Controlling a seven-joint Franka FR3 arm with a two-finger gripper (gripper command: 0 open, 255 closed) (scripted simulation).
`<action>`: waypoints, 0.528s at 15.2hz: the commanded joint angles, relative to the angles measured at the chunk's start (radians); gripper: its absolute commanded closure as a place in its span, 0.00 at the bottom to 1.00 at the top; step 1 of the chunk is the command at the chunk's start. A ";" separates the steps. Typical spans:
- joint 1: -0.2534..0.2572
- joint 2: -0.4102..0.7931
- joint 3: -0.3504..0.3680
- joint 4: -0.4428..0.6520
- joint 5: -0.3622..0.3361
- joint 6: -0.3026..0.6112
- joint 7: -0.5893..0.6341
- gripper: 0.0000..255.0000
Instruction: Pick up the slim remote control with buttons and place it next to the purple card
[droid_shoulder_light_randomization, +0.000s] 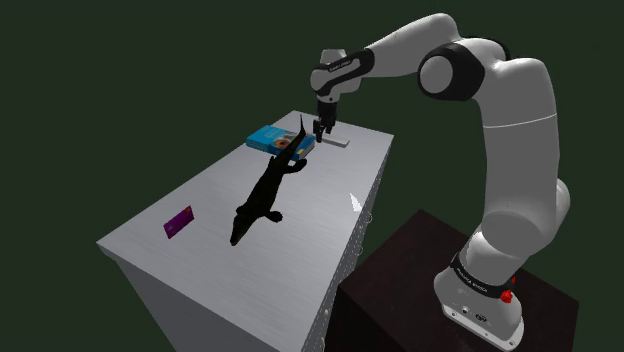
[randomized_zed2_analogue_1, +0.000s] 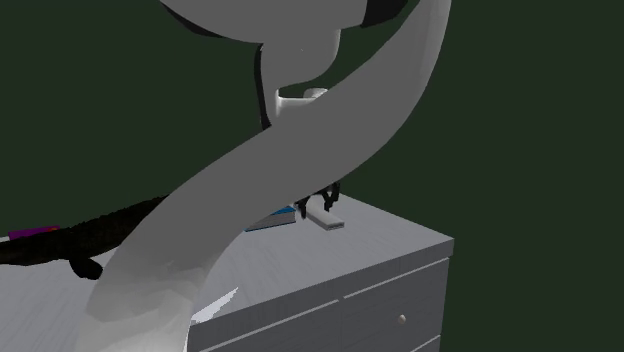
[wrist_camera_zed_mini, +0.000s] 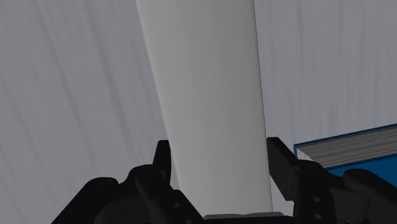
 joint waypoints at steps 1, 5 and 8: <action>0.002 -0.013 -0.001 0.006 -0.002 -0.019 0.003 1.00; 0.002 -0.032 -0.002 0.031 -0.005 -0.063 0.005 1.00; 0.002 -0.044 -0.003 0.053 -0.007 -0.097 0.007 1.00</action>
